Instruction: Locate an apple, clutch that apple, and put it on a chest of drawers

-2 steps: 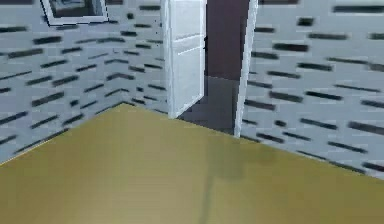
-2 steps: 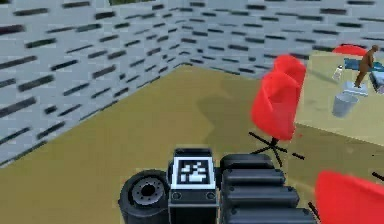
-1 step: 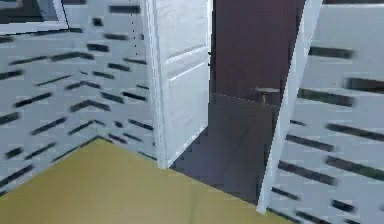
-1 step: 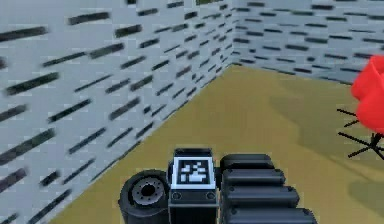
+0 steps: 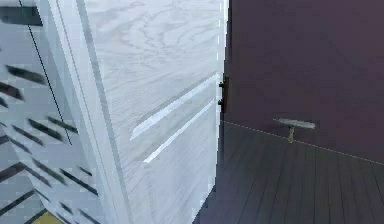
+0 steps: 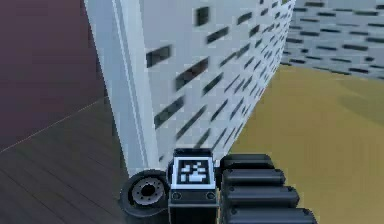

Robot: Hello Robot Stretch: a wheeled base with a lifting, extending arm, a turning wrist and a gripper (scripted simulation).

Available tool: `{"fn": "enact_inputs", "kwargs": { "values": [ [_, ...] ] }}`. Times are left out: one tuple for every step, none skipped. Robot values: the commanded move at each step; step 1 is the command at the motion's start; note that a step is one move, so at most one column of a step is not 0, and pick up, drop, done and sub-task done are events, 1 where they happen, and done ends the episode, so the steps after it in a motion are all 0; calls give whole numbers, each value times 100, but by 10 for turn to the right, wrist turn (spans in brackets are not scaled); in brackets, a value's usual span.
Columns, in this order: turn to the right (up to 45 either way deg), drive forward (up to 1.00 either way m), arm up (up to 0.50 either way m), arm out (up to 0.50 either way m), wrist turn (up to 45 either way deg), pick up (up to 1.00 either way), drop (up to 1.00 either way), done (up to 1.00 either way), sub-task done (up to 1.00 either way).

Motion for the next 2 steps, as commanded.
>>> {"fn": "enact_inputs", "kwargs": {
  "values": [
    [30,0,0,0,0,0,0,0,0],
    [0,20,0,0,0,0,0,0,0]
  ]
}}
